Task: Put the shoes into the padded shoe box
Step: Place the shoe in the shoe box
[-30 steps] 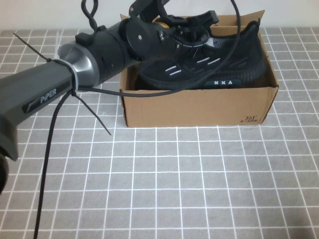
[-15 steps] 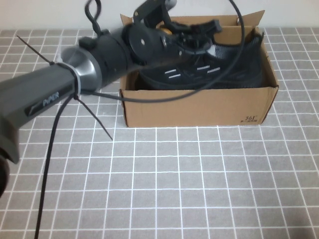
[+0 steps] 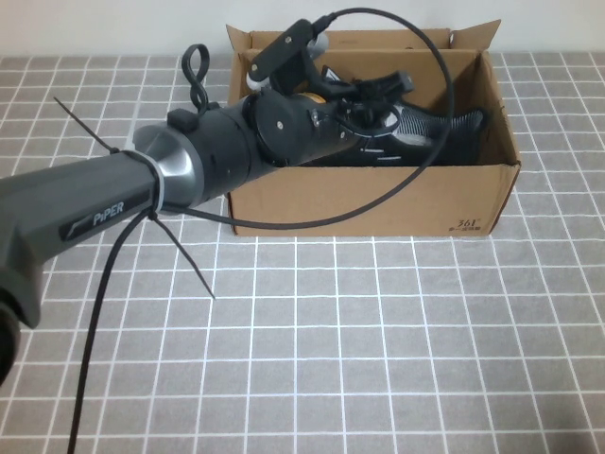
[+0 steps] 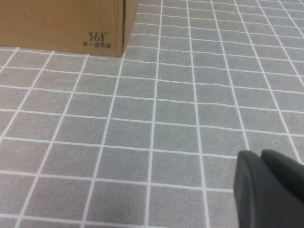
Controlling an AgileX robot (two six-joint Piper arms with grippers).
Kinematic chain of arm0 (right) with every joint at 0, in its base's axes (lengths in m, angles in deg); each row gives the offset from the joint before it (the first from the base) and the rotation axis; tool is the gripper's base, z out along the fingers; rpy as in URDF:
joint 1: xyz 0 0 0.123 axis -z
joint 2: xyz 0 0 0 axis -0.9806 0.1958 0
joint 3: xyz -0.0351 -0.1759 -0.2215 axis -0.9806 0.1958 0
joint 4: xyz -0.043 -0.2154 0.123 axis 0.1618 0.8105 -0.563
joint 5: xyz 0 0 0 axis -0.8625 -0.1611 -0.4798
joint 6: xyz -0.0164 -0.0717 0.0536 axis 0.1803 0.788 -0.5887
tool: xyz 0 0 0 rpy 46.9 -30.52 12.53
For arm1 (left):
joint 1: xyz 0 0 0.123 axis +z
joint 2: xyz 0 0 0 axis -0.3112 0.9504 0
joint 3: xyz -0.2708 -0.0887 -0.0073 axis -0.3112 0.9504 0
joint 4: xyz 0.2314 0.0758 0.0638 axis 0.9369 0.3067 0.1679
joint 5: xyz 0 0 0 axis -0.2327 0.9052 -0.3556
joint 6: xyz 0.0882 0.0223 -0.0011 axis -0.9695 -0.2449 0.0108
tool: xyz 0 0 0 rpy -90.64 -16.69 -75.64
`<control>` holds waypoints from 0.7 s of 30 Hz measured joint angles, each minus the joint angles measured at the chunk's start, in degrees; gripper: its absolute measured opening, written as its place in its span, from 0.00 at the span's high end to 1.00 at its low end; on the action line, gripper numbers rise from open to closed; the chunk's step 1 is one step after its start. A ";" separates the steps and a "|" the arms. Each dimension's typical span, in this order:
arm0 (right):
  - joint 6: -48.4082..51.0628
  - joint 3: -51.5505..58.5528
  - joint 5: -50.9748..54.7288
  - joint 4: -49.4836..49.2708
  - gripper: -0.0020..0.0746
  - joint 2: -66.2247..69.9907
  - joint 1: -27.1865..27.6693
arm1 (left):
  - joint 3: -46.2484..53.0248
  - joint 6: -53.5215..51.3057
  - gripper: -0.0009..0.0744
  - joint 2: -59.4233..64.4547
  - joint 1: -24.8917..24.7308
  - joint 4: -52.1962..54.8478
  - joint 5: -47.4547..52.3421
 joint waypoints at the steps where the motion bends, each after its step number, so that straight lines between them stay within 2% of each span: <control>1: 0.00 0.00 0.00 0.00 0.98 0.00 0.00 | 0.00 -0.70 0.97 -0.15 -0.26 0.13 -0.49; 8: 0.00 0.00 0.00 0.00 0.98 0.00 0.00 | 0.50 -3.17 0.97 -2.45 -1.65 -0.65 -3.71; 21: 0.00 0.00 0.00 0.00 0.98 0.00 0.00 | 0.50 -1.47 0.97 -2.83 -1.65 -6.81 -4.41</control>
